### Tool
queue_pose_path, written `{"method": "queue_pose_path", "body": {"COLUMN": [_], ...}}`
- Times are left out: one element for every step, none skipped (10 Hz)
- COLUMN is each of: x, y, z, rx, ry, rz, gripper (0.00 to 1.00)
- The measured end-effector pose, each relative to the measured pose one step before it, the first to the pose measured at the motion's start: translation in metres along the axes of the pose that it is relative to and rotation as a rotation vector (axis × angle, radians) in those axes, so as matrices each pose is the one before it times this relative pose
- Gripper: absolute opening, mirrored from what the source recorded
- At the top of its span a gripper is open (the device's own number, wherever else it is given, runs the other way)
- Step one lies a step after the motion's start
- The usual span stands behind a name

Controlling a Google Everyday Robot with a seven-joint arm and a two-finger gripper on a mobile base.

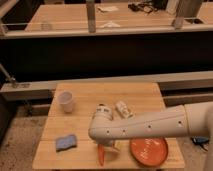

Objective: Drag the pepper across the table

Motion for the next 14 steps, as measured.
{"method": "queue_pose_path", "body": {"x": [-0.00241, -0.00414, -0.00199, -0.00189, -0.00082, -0.00206, -0.00028, -0.00096, -0.00013, 0.00094, 0.00160, 0.00459, 0.00183, 0.00415], "y": [-0.00241, -0.00823, -0.00078, 0.00034, -0.00184, -0.00169, -0.00250, -0.00309, -0.00121, -0.00011, -0.00161, -0.00415, -0.00178, -0.00053], "z": [0.00260, 0.00254, 0.00242, 0.00237, 0.00123, 0.00215, 0.00146, 0.00255, 0.00258, 0.00187, 0.00153, 0.00252, 0.00192, 0.00067], "rx": [-0.00151, 0.00795, -0.00070, -0.00161, 0.00050, -0.00144, -0.00002, -0.00073, -0.00060, 0.00012, 0.00006, 0.00250, 0.00128, 0.00257], "ry": [-0.00222, -0.00050, 0.00045, -0.00073, 0.00253, 0.00184, 0.00272, 0.00096, 0.00215, -0.00031, -0.00015, 0.00287, -0.00107, 0.00379], "rz": [-0.01344, -0.02529, -0.01480, -0.01080, -0.01222, -0.01344, -0.00900, -0.01095, -0.00840, -0.00067, -0.00245, -0.00544, -0.00017, 0.00594], "gripper": [0.80, 0.80, 0.80, 0.80, 0.79, 0.74, 0.73, 0.73, 0.69, 0.68, 0.66, 0.62, 0.61, 0.54]}}
